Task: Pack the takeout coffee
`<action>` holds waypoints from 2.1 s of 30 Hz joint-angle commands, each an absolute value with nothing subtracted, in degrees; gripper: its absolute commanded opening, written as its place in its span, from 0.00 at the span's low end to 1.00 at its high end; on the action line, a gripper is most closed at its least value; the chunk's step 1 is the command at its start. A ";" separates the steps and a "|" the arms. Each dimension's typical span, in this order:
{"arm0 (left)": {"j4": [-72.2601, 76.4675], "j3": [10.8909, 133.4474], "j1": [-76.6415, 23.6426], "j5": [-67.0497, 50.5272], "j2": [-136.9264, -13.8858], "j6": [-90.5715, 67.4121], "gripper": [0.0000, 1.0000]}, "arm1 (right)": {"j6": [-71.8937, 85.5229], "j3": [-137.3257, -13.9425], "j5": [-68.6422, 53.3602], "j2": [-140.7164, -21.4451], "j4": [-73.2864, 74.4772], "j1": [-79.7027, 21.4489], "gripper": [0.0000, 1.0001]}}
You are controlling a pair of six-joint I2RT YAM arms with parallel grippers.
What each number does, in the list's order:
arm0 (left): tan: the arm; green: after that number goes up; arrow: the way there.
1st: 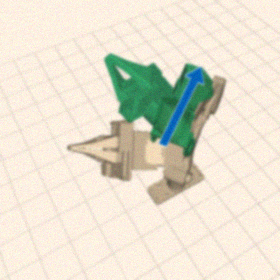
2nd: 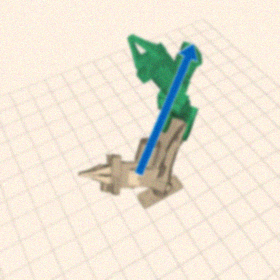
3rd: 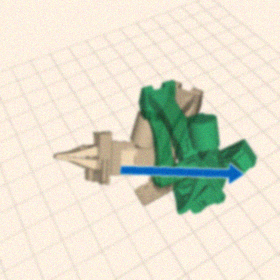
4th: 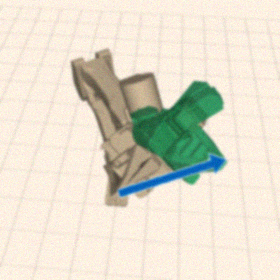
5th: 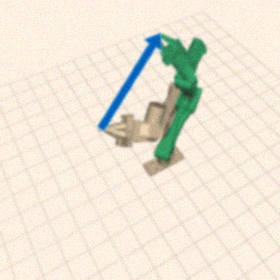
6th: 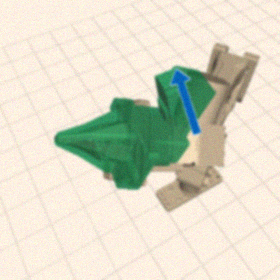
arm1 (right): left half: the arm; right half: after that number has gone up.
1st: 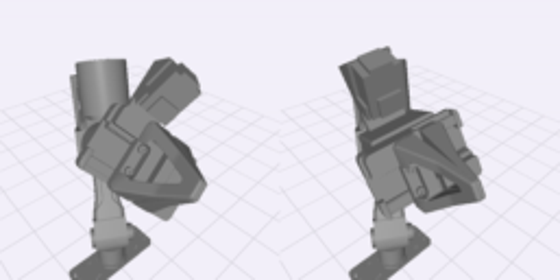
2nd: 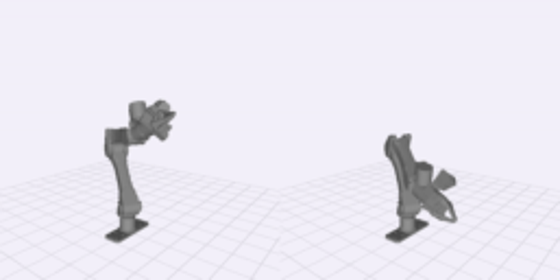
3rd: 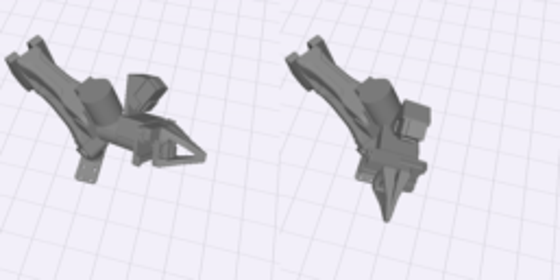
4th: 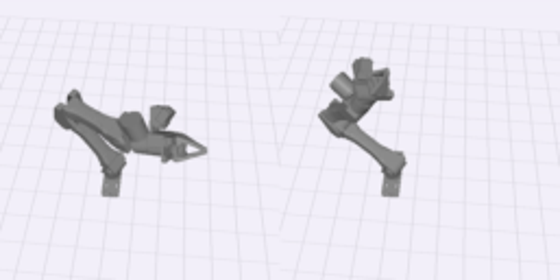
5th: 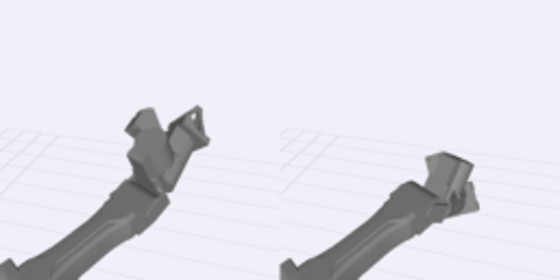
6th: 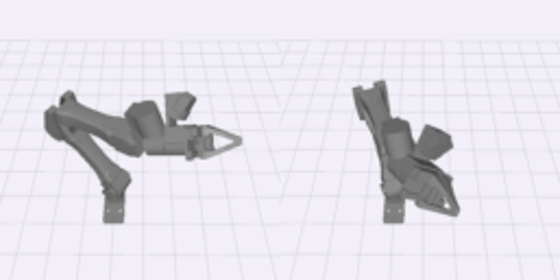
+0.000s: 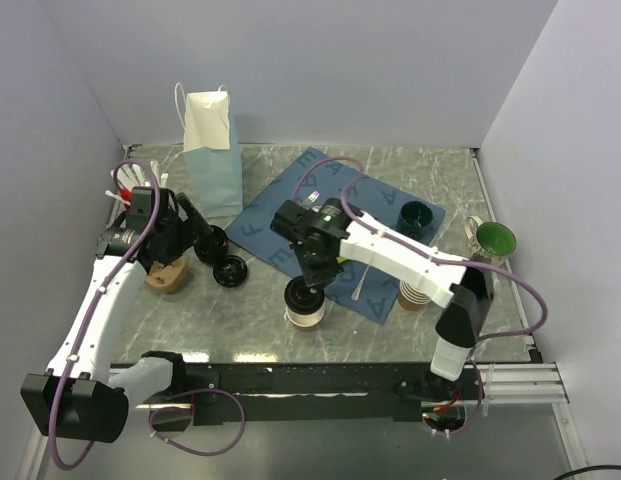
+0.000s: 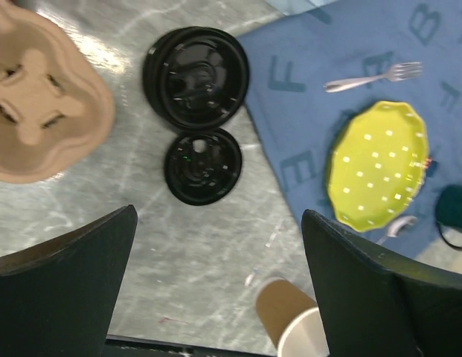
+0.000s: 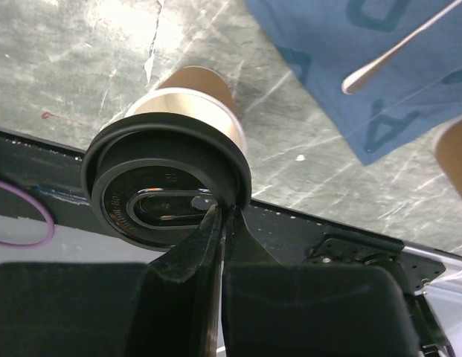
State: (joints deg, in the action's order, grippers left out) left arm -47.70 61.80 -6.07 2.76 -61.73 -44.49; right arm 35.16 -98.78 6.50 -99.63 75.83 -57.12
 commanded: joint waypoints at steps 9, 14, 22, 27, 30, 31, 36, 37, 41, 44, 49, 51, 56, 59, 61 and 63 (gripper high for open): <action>-48.60 59.59 -6.06 6.86 -60.21 -35.95 0.98 | 41.57 -98.97 9.31 -103.09 78.31 -60.03 0.00; -48.87 58.98 -6.15 6.59 -58.71 -34.46 0.98 | 42.19 -98.96 10.19 -104.41 79.10 -60.12 0.00; -49.13 59.50 -6.06 3.69 -58.45 -34.28 0.98 | 42.80 -98.61 11.60 -106.08 80.59 -60.21 0.00; -48.96 60.12 -6.06 3.78 -59.15 -34.01 0.98 | 43.15 -97.91 12.57 -106.17 81.21 -60.20 0.00; -49.22 60.64 -6.06 3.78 -59.94 -34.10 0.97 | 43.50 -98.09 12.83 -106.70 82.44 -60.12 0.00; -49.57 60.64 -6.06 3.61 -60.29 -34.10 0.96 | 43.59 -98.09 12.83 -106.79 82.35 -60.20 0.00; -49.57 60.21 -6.06 1.76 -60.82 -32.61 0.92 | 43.50 -97.29 11.61 -106.43 80.60 -60.21 0.00; -49.40 60.12 -6.06 1.50 -60.99 -32.43 0.92 | 43.59 -97.29 11.60 -106.52 80.94 -60.12 0.00; -49.92 60.29 -6.07 0.79 -62.14 -32.08 0.89 | 44.03 -95.63 11.16 -106.35 80.60 -60.21 0.05; -49.75 60.12 -6.24 0.53 -63.19 -32.08 0.84 | 44.56 -95.27 11.16 -105.56 80.07 -60.12 0.14; -49.75 60.82 -10.09 2.54 -66.09 -33.92 0.78 | 44.21 -99.83 11.51 -105.03 81.47 -60.21 0.27; -49.40 61.61 -14.31 4.30 -67.49 -34.80 0.74 | 44.12 -100.89 11.69 -104.42 81.91 -60.20 0.29; -48.34 63.28 -21.52 7.99 -72.85 -36.83 0.64 | 43.86 -103.44 11.78 -102.14 82.61 -60.20 0.35; -47.55 64.33 -24.16 10.37 -77.95 -36.83 0.60 | 44.73 -104.41 12.56 -99.25 83.84 -60.12 0.35; -46.76 65.39 -25.48 10.90 -82.34 -35.95 0.60 | 46.48 -103.02 14.58 -97.13 83.76 -60.03 0.35; -45.53 66.62 -28.03 11.42 -86.11 -34.98 0.60 | 47.19 -101.00 16.07 -93.00 82.63 -60.03 0.34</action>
